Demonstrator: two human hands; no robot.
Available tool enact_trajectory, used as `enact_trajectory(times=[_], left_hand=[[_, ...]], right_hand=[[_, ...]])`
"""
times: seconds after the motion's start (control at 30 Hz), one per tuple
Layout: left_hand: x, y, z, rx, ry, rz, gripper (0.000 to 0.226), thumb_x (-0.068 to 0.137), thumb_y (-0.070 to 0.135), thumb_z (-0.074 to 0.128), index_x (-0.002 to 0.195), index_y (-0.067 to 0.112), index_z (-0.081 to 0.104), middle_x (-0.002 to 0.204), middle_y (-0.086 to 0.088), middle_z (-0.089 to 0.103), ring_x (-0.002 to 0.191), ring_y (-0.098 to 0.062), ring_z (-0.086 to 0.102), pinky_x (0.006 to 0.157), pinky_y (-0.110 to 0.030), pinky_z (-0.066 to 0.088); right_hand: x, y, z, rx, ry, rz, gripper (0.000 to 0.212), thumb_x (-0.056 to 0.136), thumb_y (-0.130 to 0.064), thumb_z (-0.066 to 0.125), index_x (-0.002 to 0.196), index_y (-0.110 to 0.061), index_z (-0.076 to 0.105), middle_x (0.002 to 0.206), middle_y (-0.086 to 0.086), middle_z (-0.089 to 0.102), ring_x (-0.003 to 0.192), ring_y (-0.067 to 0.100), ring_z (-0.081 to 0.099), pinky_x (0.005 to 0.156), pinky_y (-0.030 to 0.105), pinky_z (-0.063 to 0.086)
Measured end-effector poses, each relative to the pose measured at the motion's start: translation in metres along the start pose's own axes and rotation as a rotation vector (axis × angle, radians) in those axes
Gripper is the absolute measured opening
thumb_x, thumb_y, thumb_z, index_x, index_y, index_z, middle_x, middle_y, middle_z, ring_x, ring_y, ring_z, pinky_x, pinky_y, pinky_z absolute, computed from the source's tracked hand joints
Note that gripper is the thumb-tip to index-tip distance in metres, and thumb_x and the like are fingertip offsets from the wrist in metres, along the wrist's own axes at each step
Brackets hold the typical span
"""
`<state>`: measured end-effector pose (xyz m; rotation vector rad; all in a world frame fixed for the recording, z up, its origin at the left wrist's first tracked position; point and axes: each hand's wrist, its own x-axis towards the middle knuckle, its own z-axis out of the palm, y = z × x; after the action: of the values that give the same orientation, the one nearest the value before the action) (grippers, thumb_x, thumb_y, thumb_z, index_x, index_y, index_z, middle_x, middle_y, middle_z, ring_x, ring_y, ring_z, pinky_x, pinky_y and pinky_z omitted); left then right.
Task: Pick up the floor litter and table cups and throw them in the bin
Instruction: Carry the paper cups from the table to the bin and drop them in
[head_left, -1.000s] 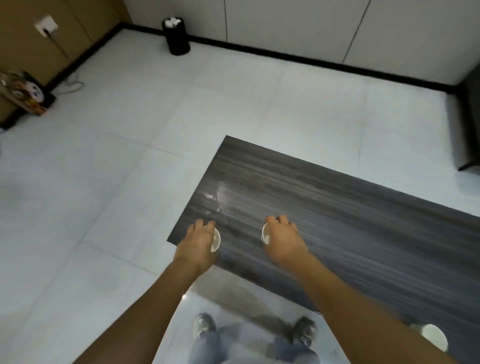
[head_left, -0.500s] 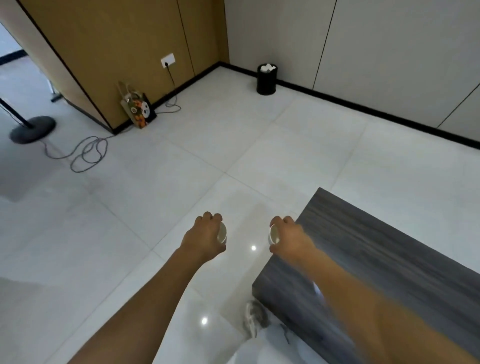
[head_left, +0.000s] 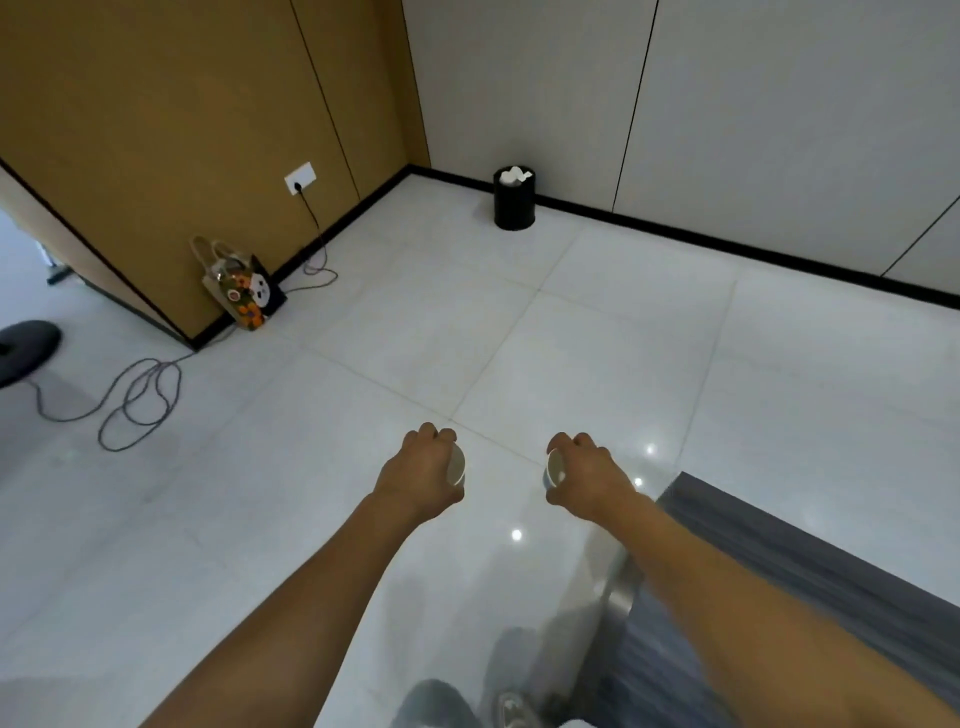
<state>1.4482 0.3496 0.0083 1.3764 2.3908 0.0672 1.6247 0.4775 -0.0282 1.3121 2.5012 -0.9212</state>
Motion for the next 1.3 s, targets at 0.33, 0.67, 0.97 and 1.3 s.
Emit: enact_trajectory(times=[0.33, 0.67, 0.97, 1.3], left_hand=[[0.197, -0.075, -0.069, 0.009, -0.067, 0.071, 0.059, 0.083, 0.032, 0.066, 0.133, 0.015, 0.041, 0.129, -0.005, 0.042, 0.12, -0.023, 0.041, 0.089, -0.037, 0.049], [0.393, -0.114, -0.134, 0.031, -0.168, 0.141, 0.059, 0.081, 0.033, 0.069, 0.131, 0.015, 0.043, 0.127, -0.006, 0.043, 0.118, -0.024, 0.043, 0.091, -0.039, 0.049], [0.62, -0.059, -0.183, -0.001, -0.181, 0.185, 0.061, 0.081, 0.034, 0.068, 0.133, 0.018, 0.042, 0.128, -0.004, 0.043, 0.12, -0.023, 0.043, 0.091, -0.037, 0.048], [0.837, -0.016, -0.243, -0.035, -0.204, 0.172, 0.061, 0.08, 0.034, 0.069, 0.133, 0.019, 0.042, 0.128, -0.003, 0.043, 0.12, -0.023, 0.042, 0.089, -0.036, 0.049]], right_hand=[[0.177, -0.061, -0.052, 0.032, 0.061, 0.131, 0.053, 0.08, -0.021, 0.068, 0.127, -0.019, 0.043, 0.122, 0.007, 0.044, 0.111, 0.03, 0.045, 0.085, 0.036, 0.05], [0.342, -0.115, -0.111, 0.08, 0.031, 0.185, 0.055, 0.078, -0.019, 0.071, 0.126, -0.018, 0.045, 0.121, 0.008, 0.045, 0.111, 0.03, 0.046, 0.089, 0.039, 0.051], [0.532, -0.068, -0.226, 0.076, 0.062, 0.25, 0.054, 0.078, -0.019, 0.071, 0.126, -0.018, 0.045, 0.121, 0.008, 0.046, 0.112, 0.03, 0.048, 0.086, 0.037, 0.051], [0.738, -0.055, -0.356, 0.061, 0.049, 0.22, 0.055, 0.078, -0.018, 0.07, 0.127, -0.018, 0.045, 0.121, 0.008, 0.045, 0.112, 0.031, 0.047, 0.086, 0.037, 0.051]])
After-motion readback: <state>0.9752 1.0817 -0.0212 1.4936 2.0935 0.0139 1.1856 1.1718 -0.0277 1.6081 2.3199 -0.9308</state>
